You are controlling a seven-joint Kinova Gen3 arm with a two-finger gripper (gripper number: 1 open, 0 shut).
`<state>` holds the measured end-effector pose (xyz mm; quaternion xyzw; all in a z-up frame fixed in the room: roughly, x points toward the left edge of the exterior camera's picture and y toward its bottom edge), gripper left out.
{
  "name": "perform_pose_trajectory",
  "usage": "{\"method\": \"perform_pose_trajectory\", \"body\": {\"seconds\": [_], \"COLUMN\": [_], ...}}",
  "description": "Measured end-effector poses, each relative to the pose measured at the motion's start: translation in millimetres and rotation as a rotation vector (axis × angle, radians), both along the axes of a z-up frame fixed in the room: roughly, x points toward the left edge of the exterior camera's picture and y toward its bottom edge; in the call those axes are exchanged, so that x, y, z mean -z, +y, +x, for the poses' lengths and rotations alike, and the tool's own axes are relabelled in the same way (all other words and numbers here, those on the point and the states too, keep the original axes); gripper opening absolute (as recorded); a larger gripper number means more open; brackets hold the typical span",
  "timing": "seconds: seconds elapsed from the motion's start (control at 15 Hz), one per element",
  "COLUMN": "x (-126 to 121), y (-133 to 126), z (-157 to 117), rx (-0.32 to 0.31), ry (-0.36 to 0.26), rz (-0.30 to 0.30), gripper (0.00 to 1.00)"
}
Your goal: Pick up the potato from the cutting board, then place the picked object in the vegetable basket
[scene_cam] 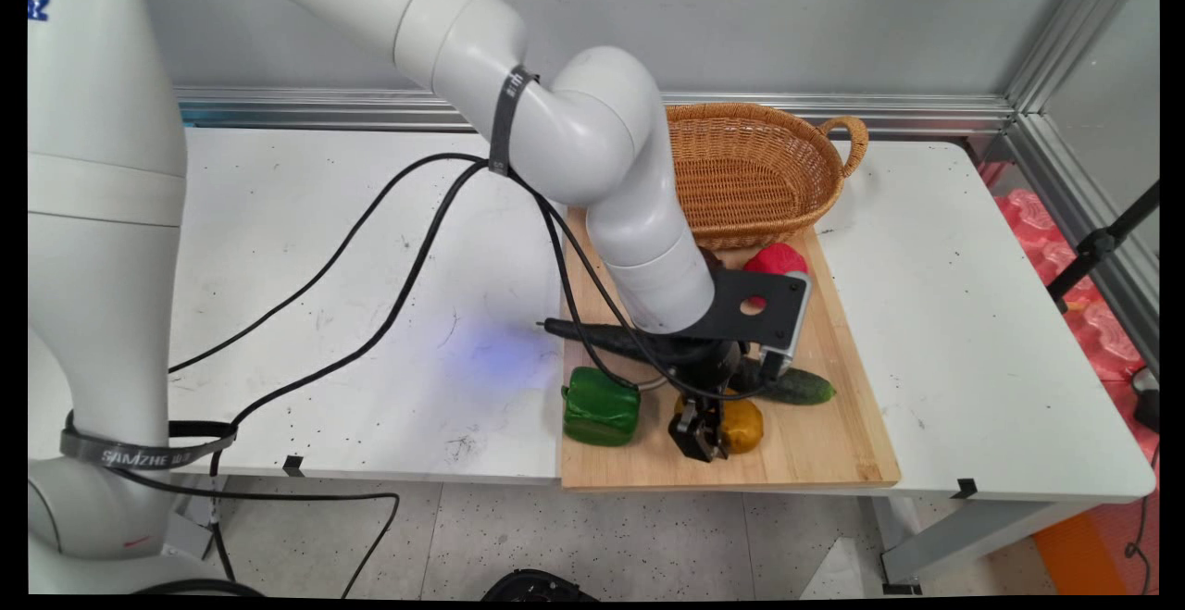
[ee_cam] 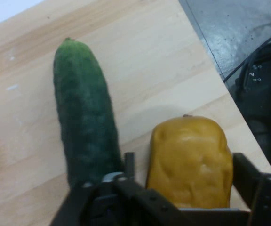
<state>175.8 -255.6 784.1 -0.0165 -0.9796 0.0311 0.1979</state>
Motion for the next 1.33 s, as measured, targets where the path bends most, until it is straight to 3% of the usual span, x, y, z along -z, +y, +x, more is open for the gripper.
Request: {"method": "perform_pose_trajectory", "body": {"seconds": [0.33, 0.6, 0.93, 1.33], "x": [1.2, -15.1, -52.6, -119.4], "y": [-0.7, -1.2, -0.9, -8.3], "z": [0.2, 5.8, 18.3, 48.9], "rx": [0.022, 0.028, 0.006, -0.124], "ry": [0.000, 0.014, 0.044, 0.086], "rz": [-0.007, -0.018, -0.021, 0.008], "gripper": [0.00, 0.00, 0.00, 0.00]}}
